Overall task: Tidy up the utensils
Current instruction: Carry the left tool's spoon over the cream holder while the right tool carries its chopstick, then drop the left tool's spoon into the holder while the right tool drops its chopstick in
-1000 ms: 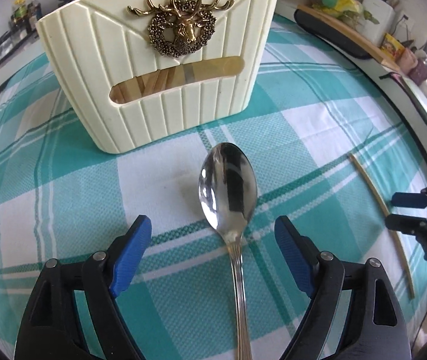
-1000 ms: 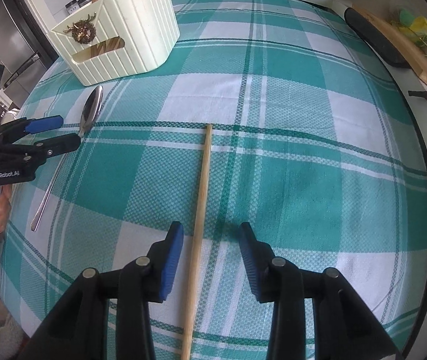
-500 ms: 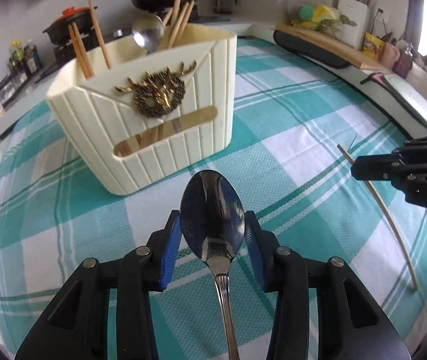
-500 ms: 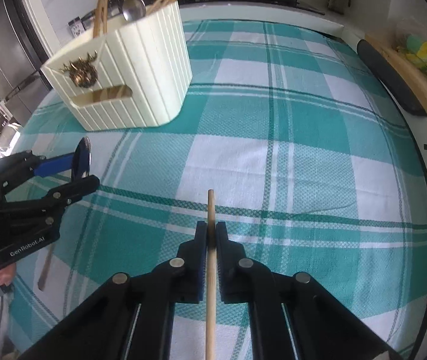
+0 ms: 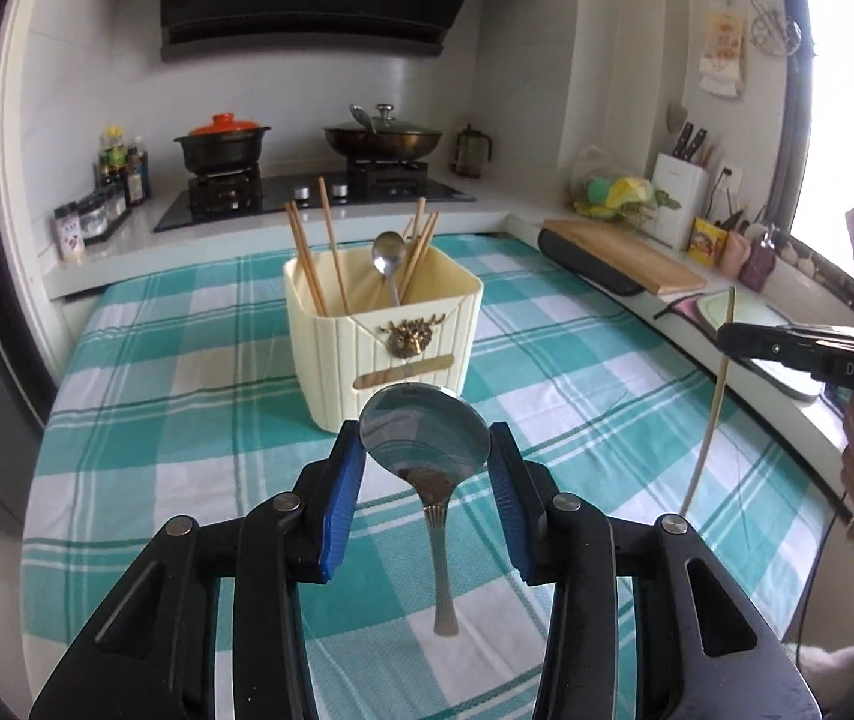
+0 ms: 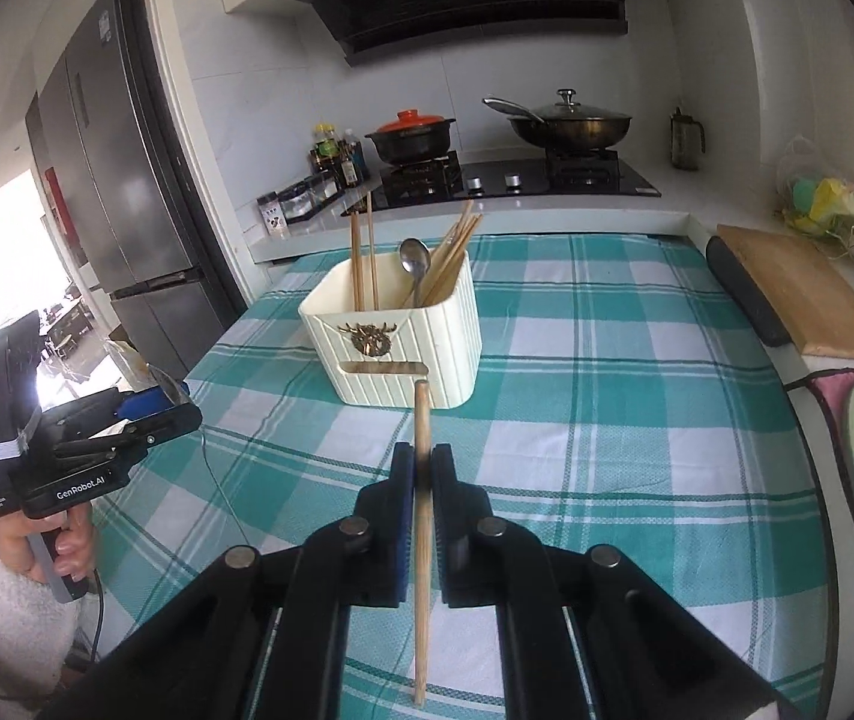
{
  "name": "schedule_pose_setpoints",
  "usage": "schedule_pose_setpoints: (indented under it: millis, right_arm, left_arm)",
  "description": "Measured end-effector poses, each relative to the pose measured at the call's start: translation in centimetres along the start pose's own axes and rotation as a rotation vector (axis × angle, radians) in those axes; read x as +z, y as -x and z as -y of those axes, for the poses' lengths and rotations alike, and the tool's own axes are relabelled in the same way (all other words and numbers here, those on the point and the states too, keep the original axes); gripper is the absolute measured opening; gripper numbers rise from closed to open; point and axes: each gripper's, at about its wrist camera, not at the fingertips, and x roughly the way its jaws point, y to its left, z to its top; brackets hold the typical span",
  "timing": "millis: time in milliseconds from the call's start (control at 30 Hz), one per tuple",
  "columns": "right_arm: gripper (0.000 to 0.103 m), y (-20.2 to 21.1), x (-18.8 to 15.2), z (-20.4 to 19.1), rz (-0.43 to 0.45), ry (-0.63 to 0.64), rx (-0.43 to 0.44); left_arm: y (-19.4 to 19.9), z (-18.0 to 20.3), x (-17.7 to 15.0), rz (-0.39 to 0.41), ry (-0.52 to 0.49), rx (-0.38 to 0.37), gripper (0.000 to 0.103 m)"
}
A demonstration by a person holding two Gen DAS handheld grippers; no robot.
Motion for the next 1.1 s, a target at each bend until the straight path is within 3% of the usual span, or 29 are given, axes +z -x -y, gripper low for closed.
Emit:
schedule_pose_setpoints:
  millis: [300,467,600,733,900,1100]
  right_arm:
    - [0.006,1.1,4.1,-1.8,0.112,0.037,-0.005]
    - [0.006,0.7,6.9,-2.0,0.128,0.056,-0.002]
    - [0.006,-0.1,9.7,-2.0,0.131,0.079,-0.008]
    - [0.006,-0.3,13.4,-2.0,0.175,0.093,-0.014]
    - [0.006,-0.9,17.7,-2.6,0.269,0.113,-0.027]
    - [0.006,-5.4,19.1,-3.4,0.321,0.180,-0.065]
  left_arm:
    - [1.6,-1.8,3.0,0.043,0.059,-0.027,0.042]
    - [2.0,-2.8,5.6,0.055,0.079,-0.049,0.042]
    - [2.8,-3.5,9.4,0.102,0.077,-0.055,0.042]
    - [2.9,-3.8,14.0,0.178,0.049,-0.011,0.042]
    - [0.0,-4.8,18.2,0.245,0.058,0.038,0.042]
    - [-7.1,-6.5,18.7,0.189,0.136,0.053,0.042]
